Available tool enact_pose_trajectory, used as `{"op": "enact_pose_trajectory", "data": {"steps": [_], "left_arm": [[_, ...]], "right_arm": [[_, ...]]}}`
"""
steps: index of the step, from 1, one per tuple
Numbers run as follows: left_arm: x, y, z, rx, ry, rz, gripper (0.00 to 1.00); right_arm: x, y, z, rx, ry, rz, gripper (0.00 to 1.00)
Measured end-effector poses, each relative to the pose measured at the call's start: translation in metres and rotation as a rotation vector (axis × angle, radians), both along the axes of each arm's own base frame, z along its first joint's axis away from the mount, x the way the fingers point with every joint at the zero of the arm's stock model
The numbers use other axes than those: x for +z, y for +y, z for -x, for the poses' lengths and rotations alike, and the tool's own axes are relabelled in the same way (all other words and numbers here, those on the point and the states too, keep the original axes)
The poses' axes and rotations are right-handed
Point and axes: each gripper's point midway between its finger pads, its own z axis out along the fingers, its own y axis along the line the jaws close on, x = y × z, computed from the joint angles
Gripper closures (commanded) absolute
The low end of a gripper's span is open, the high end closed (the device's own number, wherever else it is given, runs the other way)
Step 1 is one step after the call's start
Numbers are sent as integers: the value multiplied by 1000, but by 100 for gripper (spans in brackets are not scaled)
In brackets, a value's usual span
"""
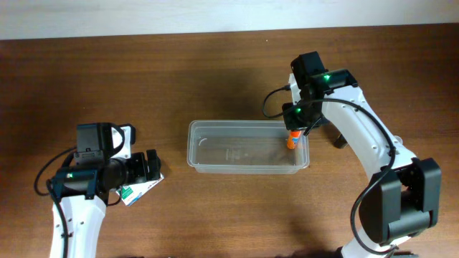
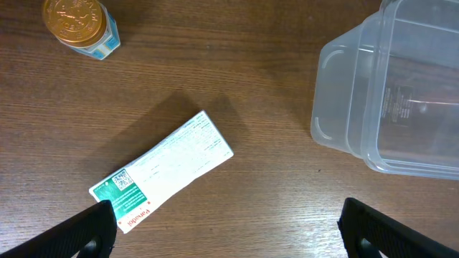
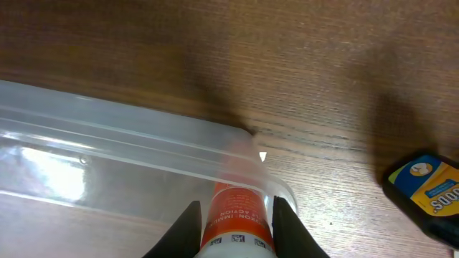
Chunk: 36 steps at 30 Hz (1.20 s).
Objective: Pack container
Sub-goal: 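Carry the orange tube into the container's right end and release, then grasp the dark bottle with white cap using the right gripper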
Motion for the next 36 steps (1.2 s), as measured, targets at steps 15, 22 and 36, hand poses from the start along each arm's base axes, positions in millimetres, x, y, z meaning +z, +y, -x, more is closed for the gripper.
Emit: {"op": "enact_pose_trajectory", "data": {"steps": [15, 22, 36], "left_arm": [[0, 0, 0, 0, 0, 0, 1], [0, 0, 0, 0, 0, 0, 1], [0, 0, 0, 0, 1, 0, 1]], "right_arm": [[1, -2, 5, -1, 18, 12, 48], [79, -9, -9, -44, -178, -28, 35], [79, -118, 7, -358, -115, 13, 31]]}}
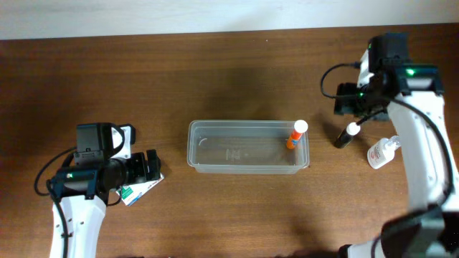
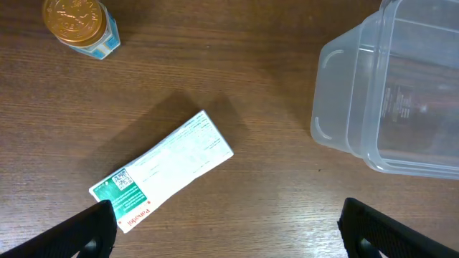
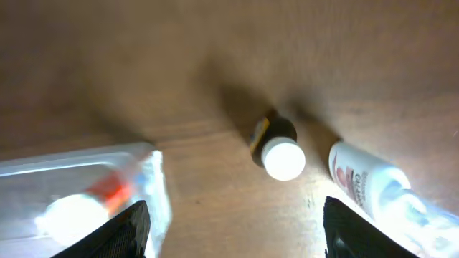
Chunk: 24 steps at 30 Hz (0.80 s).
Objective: Pack container
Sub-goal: 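Grasp the dark bottle with white cap using the right gripper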
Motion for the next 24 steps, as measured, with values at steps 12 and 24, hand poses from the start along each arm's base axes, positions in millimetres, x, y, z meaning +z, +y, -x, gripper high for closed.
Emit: {"op": "enact_pose_trajectory", "data": {"steps": [12, 24], "left_arm": [[0, 0, 0, 0, 0, 0, 1], [0, 0, 0, 0, 0, 0, 1]], "right_arm": [[-57, -36, 8, -106, 168, -22, 31], [-81, -38, 7, -106, 229, -29, 36]]}}
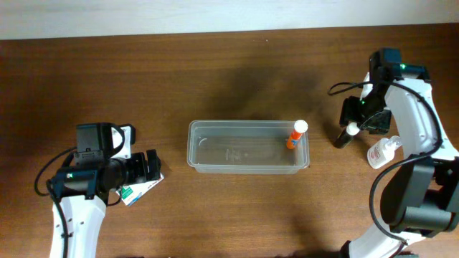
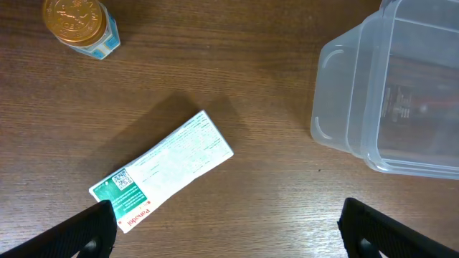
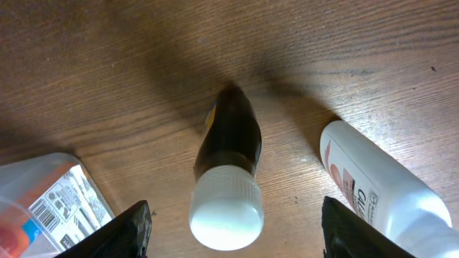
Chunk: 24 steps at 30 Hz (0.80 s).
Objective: Pack container
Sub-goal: 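Grasp the dark bottle with white cap using the right gripper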
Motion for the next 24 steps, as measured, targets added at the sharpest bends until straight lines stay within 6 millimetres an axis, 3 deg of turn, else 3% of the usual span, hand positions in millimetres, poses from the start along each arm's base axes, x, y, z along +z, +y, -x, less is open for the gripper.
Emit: {"op": "enact_pose_trajectory", "data": {"steps": [16, 24], "left_arm": [[0, 0, 0, 0, 0, 0, 1], [0, 0, 0, 0, 0, 0, 1]], "right_arm": [[-12, 1, 5, 1, 23, -5, 42], [-15, 1, 4, 2, 21, -4, 60]]}}
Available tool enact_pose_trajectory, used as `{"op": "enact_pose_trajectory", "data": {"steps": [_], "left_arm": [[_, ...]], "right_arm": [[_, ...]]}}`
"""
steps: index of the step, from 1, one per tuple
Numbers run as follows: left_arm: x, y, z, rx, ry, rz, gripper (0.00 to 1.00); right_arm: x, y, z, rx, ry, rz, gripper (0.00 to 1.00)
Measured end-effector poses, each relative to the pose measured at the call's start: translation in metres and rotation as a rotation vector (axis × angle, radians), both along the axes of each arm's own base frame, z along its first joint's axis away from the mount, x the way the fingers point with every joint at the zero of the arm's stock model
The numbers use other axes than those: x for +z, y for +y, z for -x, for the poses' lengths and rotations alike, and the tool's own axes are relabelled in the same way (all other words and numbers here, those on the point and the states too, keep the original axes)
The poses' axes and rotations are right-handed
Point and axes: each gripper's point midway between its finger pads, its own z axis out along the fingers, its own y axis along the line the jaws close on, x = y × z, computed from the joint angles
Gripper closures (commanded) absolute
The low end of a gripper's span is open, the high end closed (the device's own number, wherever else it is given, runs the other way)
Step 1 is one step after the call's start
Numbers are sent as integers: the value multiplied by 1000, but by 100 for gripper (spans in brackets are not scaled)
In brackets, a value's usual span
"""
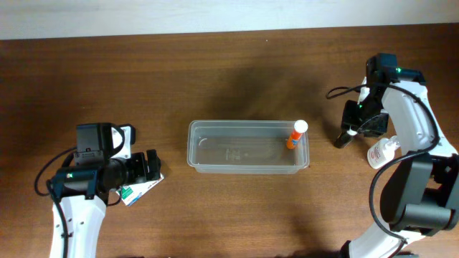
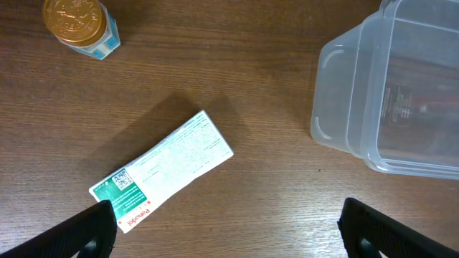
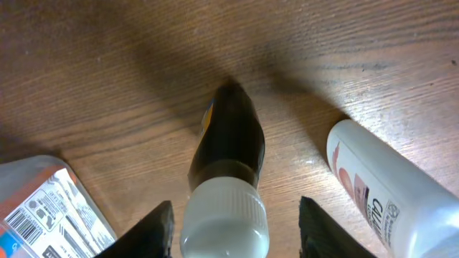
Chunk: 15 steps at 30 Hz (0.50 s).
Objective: Pack container
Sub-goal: 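Grasp the dark bottle with white cap using the right gripper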
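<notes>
A clear plastic container [image 1: 247,147] lies mid-table with an orange glue stick [image 1: 294,135] standing at its right end. To its right stands a dark bottle [image 3: 228,147] with a white cap [image 3: 224,218]. My right gripper [image 3: 233,231] is open, its fingers [image 3: 156,231] flanking the cap with gaps on both sides. A white pump bottle [image 3: 384,193] lies beside it. My left gripper [image 2: 233,229] hangs open above the table near a white-and-green box [image 2: 161,172].
A small jar with a gold lid [image 2: 77,25] stands beyond the box in the left wrist view. The container's left end [image 2: 387,100] is right of the box. The pump bottle [image 1: 382,152] lies close to the dark bottle's right side.
My right gripper has come closer to the dark bottle and its fingers stand nearer together on either side of the white cap. The left arm, box and container have not moved.
My right gripper was shut on the orange glue stick at the container's right end. Then it was open over the dark bottle to the right, the glue stick left standing in the container. It then hung lower over that bottle, and now straddles its cap.
</notes>
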Motion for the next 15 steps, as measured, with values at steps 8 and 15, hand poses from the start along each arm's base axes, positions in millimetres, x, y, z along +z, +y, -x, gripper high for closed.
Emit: {"op": "enact_pose_trajectory", "data": {"steps": [8, 15], "left_arm": [[0, 0, 0, 0, 0, 0, 1], [0, 0, 0, 0, 0, 0, 1]], "right_arm": [[0, 1, 0, -1, -1, -6, 69], [0, 2, 0, -1, -2, -11, 75]]}}
